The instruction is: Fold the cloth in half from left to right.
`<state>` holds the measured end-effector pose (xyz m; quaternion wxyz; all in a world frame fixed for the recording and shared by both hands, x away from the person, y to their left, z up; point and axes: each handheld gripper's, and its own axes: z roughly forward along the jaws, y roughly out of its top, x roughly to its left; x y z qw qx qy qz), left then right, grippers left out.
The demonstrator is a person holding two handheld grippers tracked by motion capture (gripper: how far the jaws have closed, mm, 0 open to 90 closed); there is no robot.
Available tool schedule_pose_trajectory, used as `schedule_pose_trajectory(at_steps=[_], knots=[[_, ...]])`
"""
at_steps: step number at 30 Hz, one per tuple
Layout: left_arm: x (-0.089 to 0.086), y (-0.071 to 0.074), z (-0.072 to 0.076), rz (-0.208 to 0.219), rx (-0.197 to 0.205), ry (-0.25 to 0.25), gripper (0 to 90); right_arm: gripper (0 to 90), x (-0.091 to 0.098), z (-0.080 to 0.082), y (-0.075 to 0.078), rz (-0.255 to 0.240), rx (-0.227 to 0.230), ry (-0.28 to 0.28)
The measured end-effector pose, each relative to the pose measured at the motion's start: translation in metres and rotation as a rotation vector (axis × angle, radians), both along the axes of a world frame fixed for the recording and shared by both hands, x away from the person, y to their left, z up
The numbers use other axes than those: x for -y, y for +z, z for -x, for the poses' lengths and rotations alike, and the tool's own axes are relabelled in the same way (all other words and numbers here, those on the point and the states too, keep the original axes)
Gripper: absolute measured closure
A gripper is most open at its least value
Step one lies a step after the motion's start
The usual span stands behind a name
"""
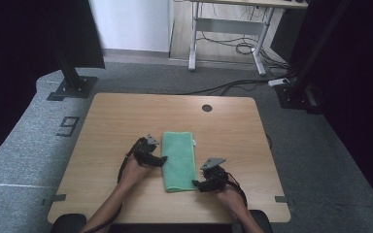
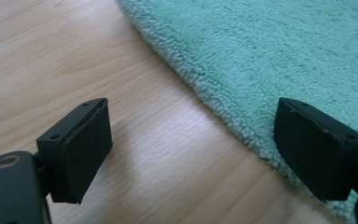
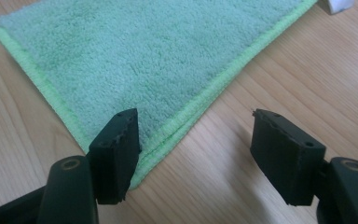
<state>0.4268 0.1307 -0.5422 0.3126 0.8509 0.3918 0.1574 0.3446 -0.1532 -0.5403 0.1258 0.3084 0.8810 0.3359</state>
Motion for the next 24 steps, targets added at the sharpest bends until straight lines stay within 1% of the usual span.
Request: schedule_pose_trajectory(at_steps=[6,9,12,14,16,19,21,24], knots=[[-0.01,-0.001,-0.01,0.014,-0.002,0.008,11.8,30.5,-0.015,-0.003,-0.001,-0.005,-0.003,0.01],[-0.014,-0.002,-0.016,0.024,-0.009,0.024,11.2,29.6,-0.023,-0.005,0.0,-0.003,-0.005,0.016],[-0.016,-0.002,-0.018,0.029,-0.017,0.024,11.3,29.1,-0.028,-0.007,0.0,0.0,-0.006,0.02],[-0.016,-0.002,-0.018,0.029,-0.017,0.024,11.3,29.0,-0.028,-0.007,-0.001,-0.007,-0.008,0.017],[-0.015,-0.002,-0.018,0.024,-0.017,0.021,11.5,28.9,-0.026,-0.007,-0.002,-0.025,-0.016,0.006],[-0.014,0.002,-0.016,0.018,-0.003,0.02,11.5,28.9,-0.026,-0.007,-0.001,-0.025,-0.016,0.001],[-0.013,0.005,-0.012,0.028,0.0,0.008,11.5,28.6,-0.025,-0.006,0.0,-0.027,0.002,0.0],[-0.014,0.011,-0.003,0.039,0.005,-0.02,10.9,26.8,-0.021,-0.006,0.005,-0.066,0.003,-0.007]])
